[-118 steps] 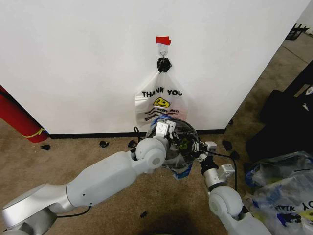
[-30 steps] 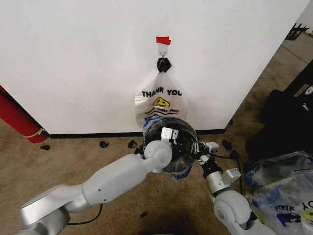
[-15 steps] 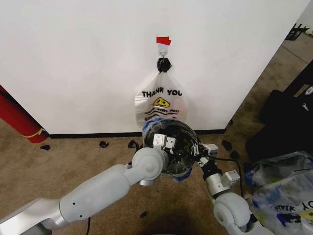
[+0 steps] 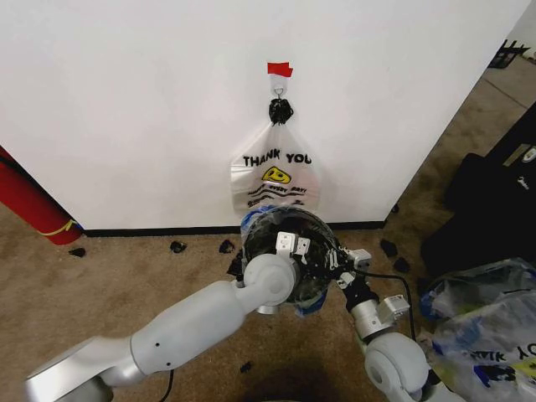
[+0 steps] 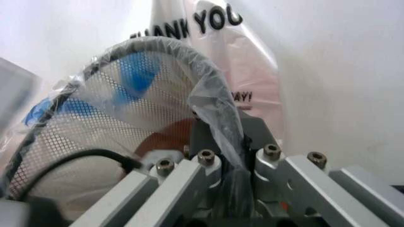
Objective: Pick up the garbage bag from the wall and place it over the trash bin.
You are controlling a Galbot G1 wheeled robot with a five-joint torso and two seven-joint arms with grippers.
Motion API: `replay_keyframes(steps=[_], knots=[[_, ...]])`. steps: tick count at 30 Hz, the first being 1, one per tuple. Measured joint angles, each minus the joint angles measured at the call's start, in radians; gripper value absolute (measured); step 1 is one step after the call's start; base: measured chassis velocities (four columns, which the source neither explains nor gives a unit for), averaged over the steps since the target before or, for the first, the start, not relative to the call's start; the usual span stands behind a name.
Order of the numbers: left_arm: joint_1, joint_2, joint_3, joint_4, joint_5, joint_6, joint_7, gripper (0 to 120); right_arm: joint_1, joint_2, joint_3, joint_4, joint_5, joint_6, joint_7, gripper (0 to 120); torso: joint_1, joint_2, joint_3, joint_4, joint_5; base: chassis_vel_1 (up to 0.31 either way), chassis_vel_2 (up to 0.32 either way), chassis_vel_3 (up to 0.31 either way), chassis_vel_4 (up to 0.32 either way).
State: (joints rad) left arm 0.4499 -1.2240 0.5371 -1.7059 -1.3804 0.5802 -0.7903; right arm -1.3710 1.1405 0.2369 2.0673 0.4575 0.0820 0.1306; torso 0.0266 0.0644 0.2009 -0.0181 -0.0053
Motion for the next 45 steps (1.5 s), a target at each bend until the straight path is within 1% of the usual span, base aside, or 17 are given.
replay_keyframes(steps=[3, 4, 8, 15, 19, 25, 28, 31, 33, 34, 36, 40, 45], knots=[[-0.015, -0.016, 0.01, 0.049, 0.031, -0.011, 0.015, 0, 0.001, 0.0, -0.002, 0.005, 0.005, 0.0, -0.005, 1, 0.0, 0.0, 0.0, 0.0, 0.0, 0.0, 0.0, 0.0, 0.0], [-0.015, -0.016, 0.01, 0.049, 0.031, -0.011, 0.015, 0, 0.001, 0.0, -0.002, 0.005, 0.005, 0.0, -0.005, 1, 0.0, 0.0, 0.0, 0.0, 0.0, 0.0, 0.0, 0.0, 0.0], [-0.029, -0.032, 0.012, 0.097, 0.05, -0.021, 0.03, 0, -0.002, -0.003, -0.002, 0.012, 0.014, 0.0, -0.012, 1, 0.0, 0.0, 0.0, 0.0, 0.0, 0.0, 0.0, 0.0, 0.0], [-0.031, -0.042, 0.017, 0.127, 0.065, -0.026, 0.042, 0, -0.001, -0.007, -0.002, 0.029, 0.057, -0.012, -0.009, 1, 0.0, 0.0, 0.0, 0.0, -0.0001, 0.0, 0.0, 0.0, 0.0], [-0.03, -0.023, 0.018, 0.097, 0.063, -0.026, 0.043, 0, 0.003, -0.01, 0.001, 0.024, 0.056, -0.013, -0.008, 1, 0.0, 0.0, 0.0, 0.0001, -0.0001, 0.0, 0.0, 0.0, 0.0], [-0.027, 0.054, 0.022, -0.03, 0.045, -0.026, 0.036, 0, 0.021, -0.009, 0.009, -0.007, 0.049, -0.011, -0.004, 1, 0.0, 0.0, 0.0, 0.0002, -0.0001, 0.0, 0.0, 0.0, 0.0], [-0.029, 0.064, 0.022, -0.036, 0.053, -0.028, 0.033, 0, 0.024, -0.008, 0.008, -0.009, 0.049, -0.011, -0.004, 1, 0.0, 0.0, 0.0, 0.0004, -0.0001, 0.0, 0.0, 0.0, 0.0], [-0.032, 0.054, 0.018, -0.012, 0.085, -0.037, 0.04, 0, 0.019, -0.005, 0.002, -0.004, 0.045, -0.011, -0.004, 1, 0.0, 0.0, 0.0, -0.0001, -0.0001, 0.0, 0.0, 0.0, 0.0], [-0.033, 0.049, 0.025, 0.012, 0.146, -0.045, 0.079, 0, 0.013, -0.002, -0.001, 0.003, 0.041, -0.011, -0.005, 1, 0.0, 0.0, 0.0, 0.0, -0.0001, 0.0, 0.0, 0.0, 0.0], [-0.033, 0.049, 0.025, 0.012, 0.146, -0.045, 0.079, 0, 0.013, -0.002, -0.001, 0.003, 0.041, -0.011, -0.005, 1, 0.0, 0.0, 0.0, 0.0, -0.0001, 0.0, 0.0, 0.0, 0.0], [-0.033, 0.034, 0.031, 0.039, 0.184, -0.052, 0.1, 0, 0.003, 0.002, -0.002, 0.014, 0.039, -0.011, -0.006, 1, 0.0, 0.0, 0.0, 0.0003, -0.0001, 0.0, 0.0, 0.0, 0.0], [-0.034, -0.008, 0.032, 0.095, 0.201, -0.064, 0.102, 0, -0.014, 0.002, -0.002, 0.03, 0.033, -0.012, -0.009, 1, 0.0, 0.0, 0.0, -0.0002, 0.0, 0.0, 0.0, 0.0, 0.0], [-0.036, -0.021, 0.034, 0.112, 0.183, -0.072, 0.104, 0, -0.02, 0.002, 0.002, 0.035, 0.033, -0.012, -0.009, 1, 0.0, 0.0, 0.0, 0.0001, 0.0, 0.0, 0.0, 0.0, 0.0]])
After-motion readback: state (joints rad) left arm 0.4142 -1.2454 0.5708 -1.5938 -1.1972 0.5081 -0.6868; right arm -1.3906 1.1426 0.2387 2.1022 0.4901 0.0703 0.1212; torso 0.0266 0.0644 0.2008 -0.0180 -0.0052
